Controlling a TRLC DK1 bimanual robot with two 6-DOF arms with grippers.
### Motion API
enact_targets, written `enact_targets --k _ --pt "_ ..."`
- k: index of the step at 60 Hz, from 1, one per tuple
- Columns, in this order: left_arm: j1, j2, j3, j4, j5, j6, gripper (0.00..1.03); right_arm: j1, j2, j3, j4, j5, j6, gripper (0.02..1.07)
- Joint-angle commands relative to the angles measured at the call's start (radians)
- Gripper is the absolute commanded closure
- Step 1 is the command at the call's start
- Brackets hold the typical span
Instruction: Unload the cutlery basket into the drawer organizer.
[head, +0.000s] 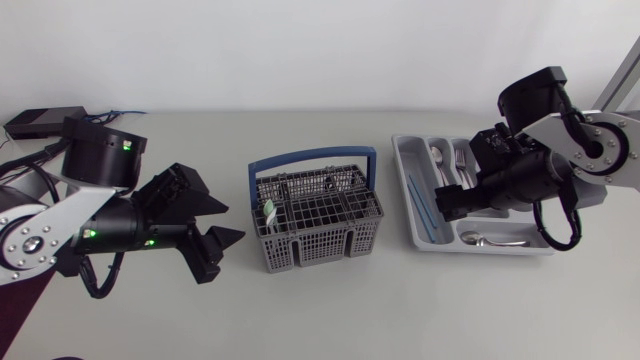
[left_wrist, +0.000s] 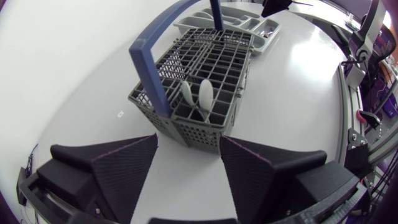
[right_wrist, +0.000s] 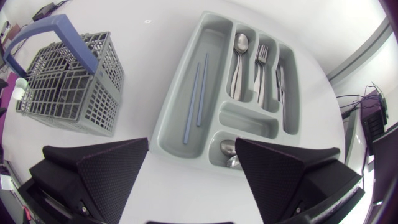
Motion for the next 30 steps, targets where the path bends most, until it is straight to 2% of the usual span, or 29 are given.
enact_targets --k 1,7,8,14,20,25,30 --pt "-0.079 -0.03 0.049 -0.019 -0.053 -0.051 0.18 0.017 -0.003 -0.005 -0.008 -0.004 0.03 0.06" --pt "-0.194 -0.03 0.073 -0.025 -0.161 -0.092 0.17 0.034 -0.011 -0.017 -0.008 -0.002 0.05 0.06" --pt "-0.227 -0.023 0.076 -0.019 -0.201 -0.105 0.17 0.037 -0.014 -0.02 -0.008 -0.002 0.051 0.06" --pt "-0.319 0.001 0.056 0.048 -0.339 -0.112 0.17 0.048 -0.036 -0.036 -0.007 -0.002 0.059 0.06" --pt "-0.381 0.038 0.018 0.136 -0.465 -0.111 0.17 0.05 -0.051 -0.046 -0.007 -0.002 0.061 0.06" --pt "-0.395 0.055 0.016 0.157 -0.511 -0.114 0.17 0.05 -0.057 -0.056 -0.004 -0.002 0.059 0.06" --pt "-0.405 0.098 0.058 0.134 -0.549 -0.121 0.17 0.048 -0.055 -0.065 0.004 -0.004 0.059 0.06"
